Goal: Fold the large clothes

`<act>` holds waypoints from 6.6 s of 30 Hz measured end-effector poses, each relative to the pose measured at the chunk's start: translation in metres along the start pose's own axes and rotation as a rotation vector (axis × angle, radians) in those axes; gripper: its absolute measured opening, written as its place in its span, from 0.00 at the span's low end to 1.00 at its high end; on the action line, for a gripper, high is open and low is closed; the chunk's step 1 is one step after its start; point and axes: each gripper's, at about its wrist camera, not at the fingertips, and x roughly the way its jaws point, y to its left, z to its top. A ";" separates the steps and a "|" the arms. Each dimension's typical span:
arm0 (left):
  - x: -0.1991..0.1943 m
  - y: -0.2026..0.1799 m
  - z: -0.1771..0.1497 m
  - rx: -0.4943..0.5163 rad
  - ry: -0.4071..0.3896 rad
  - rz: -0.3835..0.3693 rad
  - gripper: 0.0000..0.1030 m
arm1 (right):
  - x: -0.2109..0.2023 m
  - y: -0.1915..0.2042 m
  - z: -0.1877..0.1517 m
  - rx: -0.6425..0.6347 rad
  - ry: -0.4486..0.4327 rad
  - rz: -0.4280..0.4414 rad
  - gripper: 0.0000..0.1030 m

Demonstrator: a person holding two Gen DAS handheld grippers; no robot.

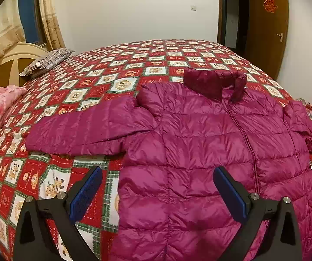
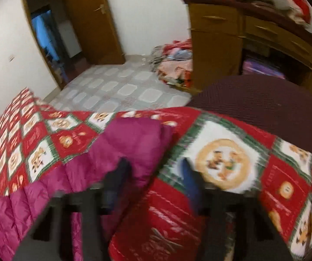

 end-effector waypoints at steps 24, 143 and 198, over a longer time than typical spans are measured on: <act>-0.084 0.072 -0.016 -0.129 -0.148 -0.008 0.99 | -0.258 0.243 -0.157 -0.618 -0.126 0.774 0.09; 0.048 -0.144 0.055 0.213 -0.163 -0.453 0.07 | -0.084 0.214 -0.193 -0.505 0.067 0.624 0.68; 0.173 0.063 0.052 -0.233 0.063 0.093 0.76 | -0.113 0.309 -0.246 -0.735 0.162 0.706 0.33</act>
